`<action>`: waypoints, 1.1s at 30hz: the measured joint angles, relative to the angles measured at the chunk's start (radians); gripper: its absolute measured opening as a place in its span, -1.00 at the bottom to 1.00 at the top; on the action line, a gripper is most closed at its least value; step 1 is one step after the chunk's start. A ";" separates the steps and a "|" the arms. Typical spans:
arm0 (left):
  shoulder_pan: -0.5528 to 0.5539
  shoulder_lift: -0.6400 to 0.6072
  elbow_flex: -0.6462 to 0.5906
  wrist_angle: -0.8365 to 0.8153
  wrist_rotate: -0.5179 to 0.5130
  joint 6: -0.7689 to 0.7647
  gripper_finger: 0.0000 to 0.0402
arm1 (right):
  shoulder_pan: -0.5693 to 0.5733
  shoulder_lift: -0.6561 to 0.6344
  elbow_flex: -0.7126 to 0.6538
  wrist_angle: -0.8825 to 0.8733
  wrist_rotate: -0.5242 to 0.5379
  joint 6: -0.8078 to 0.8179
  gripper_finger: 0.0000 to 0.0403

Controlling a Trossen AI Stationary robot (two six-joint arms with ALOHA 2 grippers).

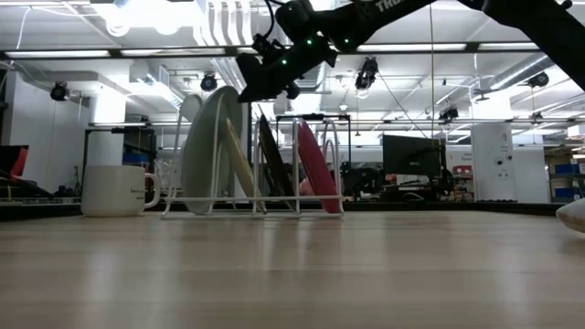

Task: Sort dishes
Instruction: Put the blue plate into the dish rack

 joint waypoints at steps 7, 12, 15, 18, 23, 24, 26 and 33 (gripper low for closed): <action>0.000 0.000 -0.014 0.000 0.000 -0.014 -1.00 | 0.015 0.006 0.000 0.052 -0.056 -0.010 -1.00; 0.000 0.000 -0.019 0.000 0.001 -0.016 -1.00 | 0.019 0.006 0.000 0.108 -0.057 -0.010 -1.00; 0.000 0.000 -0.020 0.001 0.001 -0.016 -1.00 | 0.019 0.006 0.000 0.145 -0.056 -0.010 -1.00; 0.000 0.000 -0.021 0.000 0.001 -0.016 -1.00 | 0.019 0.006 0.000 0.154 -0.057 -0.011 -1.00; 0.002 0.000 -0.022 0.001 -0.015 -0.006 -1.00 | 0.019 0.005 0.000 0.148 -0.047 -0.046 -1.00; 0.003 0.000 -0.025 0.001 -0.038 0.010 -1.00 | 0.019 -0.001 0.000 0.130 -0.036 -0.059 -1.00; 0.010 0.000 -0.030 0.001 -0.116 0.058 -1.00 | 0.021 -0.026 -0.001 0.086 0.007 -0.089 -1.00; 0.077 -0.018 -0.033 0.001 -0.279 0.134 -1.00 | 0.028 -0.184 0.000 -0.109 0.040 -0.171 -1.00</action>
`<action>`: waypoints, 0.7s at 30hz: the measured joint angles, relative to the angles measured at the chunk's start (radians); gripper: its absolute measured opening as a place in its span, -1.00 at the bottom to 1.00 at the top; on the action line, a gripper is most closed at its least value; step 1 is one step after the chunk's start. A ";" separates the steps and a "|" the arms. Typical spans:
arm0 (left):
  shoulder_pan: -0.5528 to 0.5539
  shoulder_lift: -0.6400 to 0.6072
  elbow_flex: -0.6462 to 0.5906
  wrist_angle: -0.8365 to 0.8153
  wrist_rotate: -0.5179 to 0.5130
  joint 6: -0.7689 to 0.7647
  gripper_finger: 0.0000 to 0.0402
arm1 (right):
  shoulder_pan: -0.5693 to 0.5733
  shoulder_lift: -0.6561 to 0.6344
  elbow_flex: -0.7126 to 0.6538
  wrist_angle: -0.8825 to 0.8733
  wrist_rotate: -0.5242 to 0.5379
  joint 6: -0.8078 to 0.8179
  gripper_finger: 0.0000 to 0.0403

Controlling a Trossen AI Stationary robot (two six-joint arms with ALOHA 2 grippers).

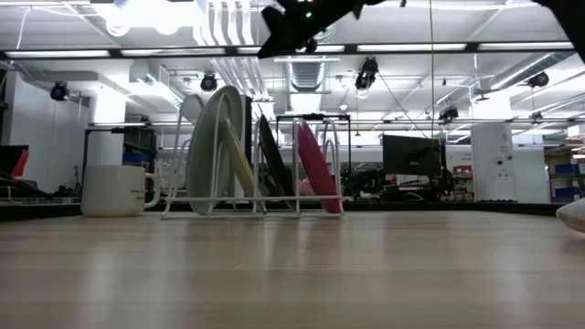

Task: Sort dishes
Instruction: Put the blue plate into the dish rack

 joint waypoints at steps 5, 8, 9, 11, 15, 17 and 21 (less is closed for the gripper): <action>0.094 -0.048 -0.003 0.000 -0.001 0.027 -1.00 | 0.009 -0.107 -0.043 -0.131 -0.007 -0.038 -1.00; 0.168 -0.075 -0.008 -0.001 0.000 0.107 -1.00 | 0.013 -0.177 -0.120 -0.124 -0.008 -0.043 -1.00; 0.194 -0.082 -0.008 0.000 0.000 0.142 -1.00 | 0.013 -0.197 -0.153 -0.124 -0.007 -0.043 -1.00; 0.237 -0.105 -0.008 0.000 0.000 0.223 -1.00 | 0.014 -0.245 -0.227 -0.118 -0.008 -0.036 -1.00; 0.310 -0.165 -0.008 0.000 -0.018 0.390 -1.00 | 0.013 -0.351 -0.368 -0.072 -0.008 -0.002 -1.00; 0.336 -0.212 -0.008 -0.001 -0.043 0.445 -1.00 | 0.013 -0.398 -0.422 -0.055 -0.008 0.017 -1.00; 0.390 -0.322 -0.008 0.000 -0.138 0.484 -1.00 | 0.013 -0.459 -0.507 -0.067 -0.008 0.068 -1.00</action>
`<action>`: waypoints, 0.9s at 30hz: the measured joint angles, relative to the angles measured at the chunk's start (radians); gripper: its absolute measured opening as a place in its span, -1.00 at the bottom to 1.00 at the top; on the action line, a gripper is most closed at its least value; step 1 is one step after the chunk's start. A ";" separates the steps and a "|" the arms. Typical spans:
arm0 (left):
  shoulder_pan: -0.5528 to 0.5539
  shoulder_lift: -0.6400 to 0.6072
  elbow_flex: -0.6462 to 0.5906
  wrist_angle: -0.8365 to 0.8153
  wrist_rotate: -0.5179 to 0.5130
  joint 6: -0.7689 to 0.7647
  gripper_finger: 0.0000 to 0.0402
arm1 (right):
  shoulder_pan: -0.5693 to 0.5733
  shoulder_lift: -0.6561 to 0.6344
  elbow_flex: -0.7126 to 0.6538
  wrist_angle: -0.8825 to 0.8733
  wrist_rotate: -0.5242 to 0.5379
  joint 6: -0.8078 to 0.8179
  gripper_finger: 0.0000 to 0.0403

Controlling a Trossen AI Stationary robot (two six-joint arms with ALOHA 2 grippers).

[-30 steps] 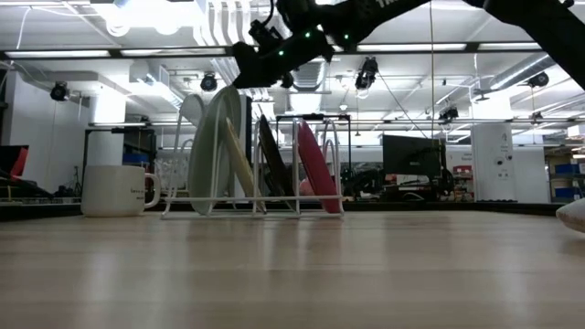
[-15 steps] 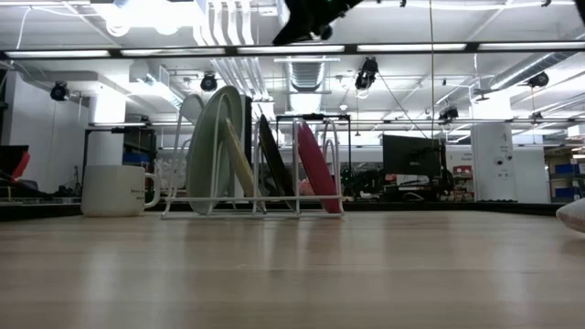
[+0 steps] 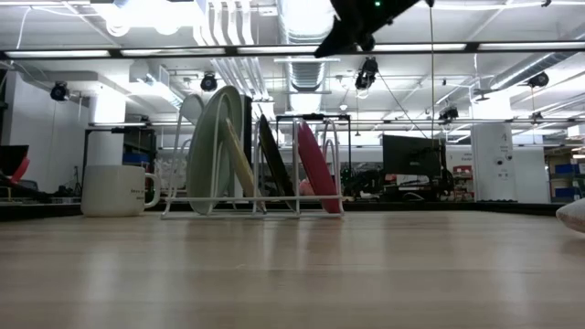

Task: Sort dishes
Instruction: Put the blue plate into the dish rack

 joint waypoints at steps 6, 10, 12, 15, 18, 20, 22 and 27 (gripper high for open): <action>0.208 -0.181 0.014 0.010 0.122 -0.143 -1.00 | 0.000 -0.056 -0.096 -0.020 0.001 0.015 -1.00; 0.390 -0.246 0.014 0.035 0.208 -0.133 -1.00 | 0.000 -0.078 -0.144 -0.045 0.006 0.022 -1.00; 0.478 -0.270 0.014 0.072 0.230 -0.080 -1.00 | 0.000 -0.091 -0.176 -0.052 0.008 0.024 -1.00; 0.592 -0.288 0.014 0.167 0.300 0.034 -1.00 | 0.000 -0.104 -0.226 -0.055 0.009 0.033 -1.00; 0.686 -0.287 0.035 0.311 0.355 0.188 -1.00 | 0.000 -0.125 -0.272 -0.053 0.010 0.050 -1.00; 0.738 -0.281 0.057 0.413 0.410 0.262 -1.00 | 0.000 -0.134 -0.300 -0.052 0.010 0.052 -1.00; 0.788 -0.265 0.084 0.494 0.490 0.318 -1.00 | 0.000 -0.139 -0.325 -0.047 0.010 0.058 -1.00; 0.894 -0.189 0.177 0.545 0.719 0.369 -1.00 | 0.000 -0.152 -0.371 -0.045 0.010 0.084 -1.00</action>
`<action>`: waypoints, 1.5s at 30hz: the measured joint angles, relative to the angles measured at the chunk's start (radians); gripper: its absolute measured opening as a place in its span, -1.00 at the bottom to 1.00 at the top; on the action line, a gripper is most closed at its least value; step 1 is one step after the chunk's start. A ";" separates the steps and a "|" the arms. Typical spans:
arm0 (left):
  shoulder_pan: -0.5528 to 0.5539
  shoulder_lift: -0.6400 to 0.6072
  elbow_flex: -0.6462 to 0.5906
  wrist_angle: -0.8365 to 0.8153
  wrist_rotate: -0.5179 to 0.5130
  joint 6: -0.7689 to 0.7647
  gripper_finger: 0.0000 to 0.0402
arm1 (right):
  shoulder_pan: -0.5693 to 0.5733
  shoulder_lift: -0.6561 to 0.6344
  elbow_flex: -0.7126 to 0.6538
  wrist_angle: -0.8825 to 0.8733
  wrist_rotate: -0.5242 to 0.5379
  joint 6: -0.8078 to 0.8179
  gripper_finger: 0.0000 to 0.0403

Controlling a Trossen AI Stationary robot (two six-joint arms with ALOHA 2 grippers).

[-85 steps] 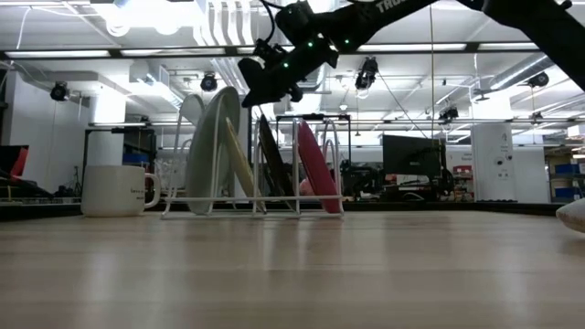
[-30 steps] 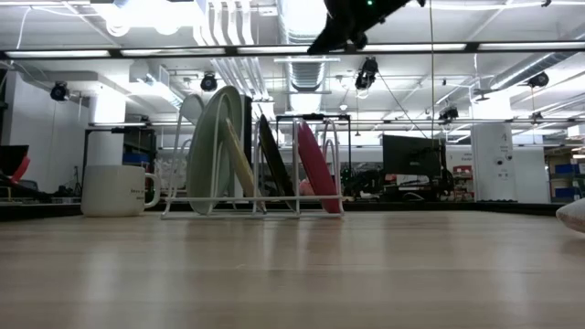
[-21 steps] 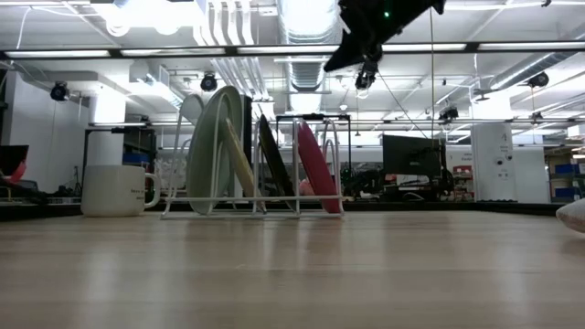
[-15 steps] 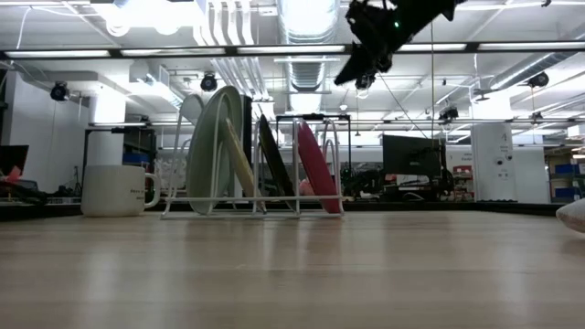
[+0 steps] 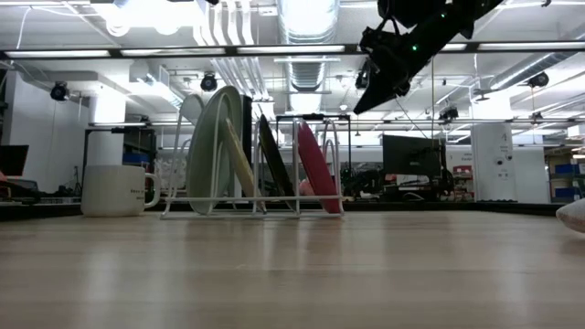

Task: Sort dishes
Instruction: Put the blue plate into the dish rack

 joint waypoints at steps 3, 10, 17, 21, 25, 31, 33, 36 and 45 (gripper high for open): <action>0.039 0.061 0.057 -0.010 0.068 0.077 -1.00 | 0.000 0.000 -0.024 0.001 0.000 -0.001 -1.00; 0.109 0.212 0.250 -0.109 0.184 0.165 -1.00 | 0.000 0.002 -0.040 -0.020 -0.002 0.018 -1.00; 0.165 0.365 0.448 -0.336 0.171 0.019 -0.96 | 0.000 0.002 -0.080 -0.021 -0.012 0.028 -1.00; 0.186 0.452 0.522 -0.371 0.171 0.012 -0.83 | 0.000 0.002 -0.112 -0.017 -0.012 0.017 -1.00; 0.210 0.537 0.601 -0.481 0.162 -0.033 -0.65 | 0.000 0.002 -0.120 -0.017 -0.012 0.021 -1.00; 0.221 0.623 0.645 -0.504 0.140 -0.034 -0.40 | -0.001 0.001 -0.120 0.000 -0.012 0.031 -1.00; 0.227 0.635 0.650 -0.527 0.144 -0.019 -0.35 | -0.001 0.001 -0.120 -0.006 -0.012 0.043 -1.00; 0.239 0.648 0.648 -0.539 0.119 -0.044 -0.31 | 0.000 0.001 -0.120 -0.046 -0.013 0.080 -1.00; 0.252 0.640 0.643 -0.545 0.088 -0.044 -0.29 | 0.000 0.001 -0.126 -0.062 -0.013 0.098 -1.00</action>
